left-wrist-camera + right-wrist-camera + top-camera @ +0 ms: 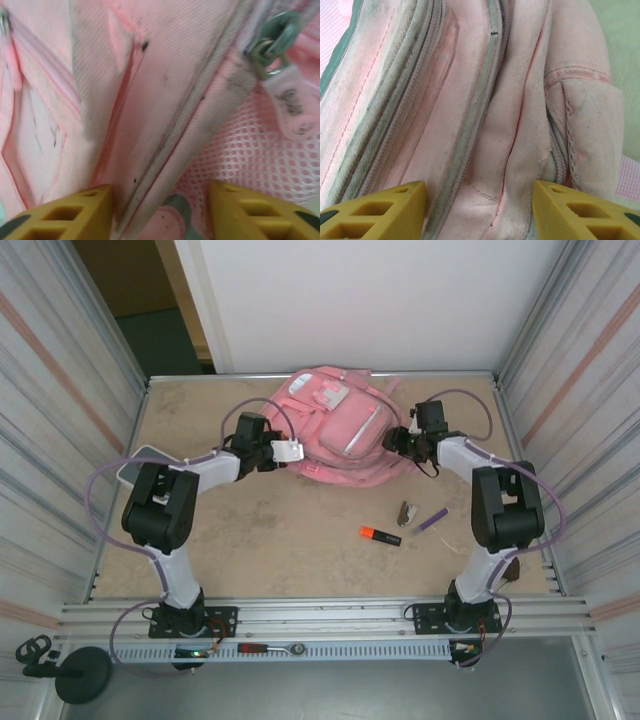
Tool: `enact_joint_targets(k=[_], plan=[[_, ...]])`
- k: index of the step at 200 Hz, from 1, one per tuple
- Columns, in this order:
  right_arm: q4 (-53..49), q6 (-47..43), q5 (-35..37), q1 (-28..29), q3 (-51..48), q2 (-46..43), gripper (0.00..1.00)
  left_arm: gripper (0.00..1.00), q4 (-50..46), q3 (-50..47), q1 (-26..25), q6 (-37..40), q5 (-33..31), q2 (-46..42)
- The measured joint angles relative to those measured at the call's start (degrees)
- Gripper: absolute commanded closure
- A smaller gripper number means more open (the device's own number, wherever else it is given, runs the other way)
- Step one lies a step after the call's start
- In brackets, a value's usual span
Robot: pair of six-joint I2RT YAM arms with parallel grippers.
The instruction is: Pack the student bag
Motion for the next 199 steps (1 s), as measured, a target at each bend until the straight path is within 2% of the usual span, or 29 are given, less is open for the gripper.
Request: enact_joint_targets(k=[16,43,77,116,168,199], plan=[[-0.5,-1.2,0.7,-0.6,2.6,2.0,0.51,0.74,2.4,0.2,-1.0,0.9,-0.2,1.1],[-2.4,-3.3,0.9,-1.4,6.6,4.6,0.54,0.89,5.4,0.1,-1.8,1.3,0.0,1.6],[-4.9,-6.2,1.5,-1.7,11.1,6.7,0.54,1.0,6.6,-0.3,-2.3,0.6,0.4,1.5],[-7.3,-8.2,0.4,-2.1,15.1,8.8,0.5,1.0,7.3,-4.0,-4.5,-2.5,-0.3,-1.5],[-11.1,-10.6,-4.7,-1.7,24.8,15.7,0.47,1.0,5.9,-13.6,-13.1,-10.4,-2.3,-11.0],[-14.7,-11.8,-3.4,0.1,31.0,18.3,0.43,1.0,2.7,-14.2,-16.7,-16.4,-3.4,-13.0]])
